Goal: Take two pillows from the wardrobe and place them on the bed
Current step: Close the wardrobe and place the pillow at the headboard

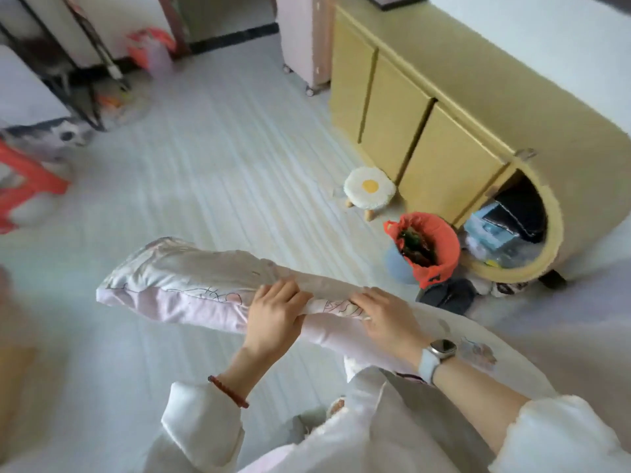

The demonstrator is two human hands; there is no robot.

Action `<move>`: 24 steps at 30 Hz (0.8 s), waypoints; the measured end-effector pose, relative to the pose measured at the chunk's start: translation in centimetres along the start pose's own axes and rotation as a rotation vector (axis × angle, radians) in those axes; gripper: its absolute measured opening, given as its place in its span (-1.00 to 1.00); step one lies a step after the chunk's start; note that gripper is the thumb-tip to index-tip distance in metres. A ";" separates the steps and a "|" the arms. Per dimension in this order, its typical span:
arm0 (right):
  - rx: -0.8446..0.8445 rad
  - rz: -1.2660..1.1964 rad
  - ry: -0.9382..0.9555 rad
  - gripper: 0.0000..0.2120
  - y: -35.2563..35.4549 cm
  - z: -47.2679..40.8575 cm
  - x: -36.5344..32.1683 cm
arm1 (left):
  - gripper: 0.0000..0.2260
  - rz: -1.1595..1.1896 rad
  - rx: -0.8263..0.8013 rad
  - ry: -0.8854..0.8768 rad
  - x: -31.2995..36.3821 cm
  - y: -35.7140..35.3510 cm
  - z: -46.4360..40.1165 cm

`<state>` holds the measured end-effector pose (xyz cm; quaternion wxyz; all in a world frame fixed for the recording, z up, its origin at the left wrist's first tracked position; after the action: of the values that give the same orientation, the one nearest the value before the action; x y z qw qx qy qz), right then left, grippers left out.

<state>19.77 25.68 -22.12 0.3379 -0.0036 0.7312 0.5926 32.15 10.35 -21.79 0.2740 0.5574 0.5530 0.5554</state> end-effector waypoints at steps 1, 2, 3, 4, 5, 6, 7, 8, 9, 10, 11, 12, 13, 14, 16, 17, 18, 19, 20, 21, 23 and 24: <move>-0.006 0.020 0.077 -0.73 -0.9 -2.5 -1.5 | -0.81 -0.018 0.018 0.075 -2.1 1.2 0.6; -0.020 0.030 0.156 -0.72 -2.0 -4.9 -3.0 | -0.82 -0.032 0.037 0.150 -4.0 2.4 1.2; -0.035 0.035 0.226 -0.68 -3.1 -7.3 -4.5 | -0.84 -0.047 0.067 0.213 -6.0 3.5 1.9; -0.050 0.029 0.286 -0.64 -4.2 -9.8 -6.1 | -0.86 -0.062 0.099 0.271 -8.0 4.6 2.5; -0.064 0.017 0.338 -0.62 -5.4 -12.3 -7.7 | -0.84 -0.074 0.125 0.329 -10.1 5.7 3.0; -0.078 0.012 0.395 -0.62 -6.5 -14.6 -9.3 | -0.81 -0.088 0.141 0.389 -12.0 6.7 3.5; -0.094 0.007 0.452 -0.65 -7.7 -16.9 -11.2 | -0.82 -0.099 0.149 0.458 -14.0 7.7 4.0; -0.115 -0.006 0.510 -0.68 -9.0 -19.2 -13.1 | -0.87 -0.112 0.153 0.532 -15.8 8.7 4.6; -0.152 -0.023 0.560 -0.69 -10.2 -21.3 -15.2 | -0.91 -0.124 0.155 0.605 -17.6 9.6 5.4; -0.186 -0.041 0.621 -0.67 -11.5 -23.2 -17.5 | -0.91 -0.124 0.155 0.687 -19.1 10.5 6.5; -0.220 -0.053 0.691 -0.67 -12.8 -24.7 -19.7 | -0.89 -0.124 0.160 0.766 -20.4 11.4 7.8; -0.250 -0.059 0.768 -0.69 -14.0 -25.9 -21.8 | -0.89 -0.129 0.180 0.841 -21.5 12.1 9.0; -0.292 -0.080 0.853 -0.71 -15.5 -26.9 -24.3 | -0.89 -0.155 0.215 0.925 -22.5 12.9 10.7; -0.350 -0.116 0.950 -0.72 -17.3 -27.7 -27.6 | -0.89 -0.189 0.265 1.029 -23.4 13.9 12.9; -0.383 -0.145 1.036 -0.71 -18.7 -28.3 -31.0 | -0.83 -0.233 0.333 1.114 -24.0 14.8 15.1; -0.398 -0.156 1.081 -0.71 -19.5 -28.6 -32.8 | -0.79 -0.246 0.358 1.166 -24.3 15.4 16.2; -0.408 -0.168 1.136 -0.71 -20.4 -28.6 -34.5 | -0.77 -0.262 0.374 1.222 -24.6 16.1 17.3; -0.442 -0.184 1.202 -0.72 -21.8 -28.4 -37.0 | -0.76 -0.286 0.394 1.300 -25.0 16.9 19.0; -0.472 -0.192 1.259 -0.75 -23.2 -28.1 -39.6 | -0.75 -0.305 0.413 1.368 -25.5 17.7 20.9; -0.502 -0.191 1.302 -0.80 -24.6 -27.6 -42.1 | -0.72 -0.325 0.437 1.418 -25.9 18.5 22.8; -0.566 -0.208 1.390 -0.85 -27.3 -26.4 -47.4 | -0.56 -0.341 0.517 1.500 -26.7 20.0 26.9; -0.607 -0.216 1.440 -0.84 -28.6 -25.7 -49.9 | -0.47 -0.360 0.570 1.531 -27.1 20.8 28.7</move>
<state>57.29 -24.91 -20.19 -0.1788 -0.5497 0.5721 0.5819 71.30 -10.70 -17.88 -0.2443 -0.0229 0.7862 0.5672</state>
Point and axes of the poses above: each hand's wrist, its own z-axis away from the middle knuckle, its own y-axis out of the back of the hand, x = y × z, the point moved 1 cm from there along -z, towards the middle knuckle
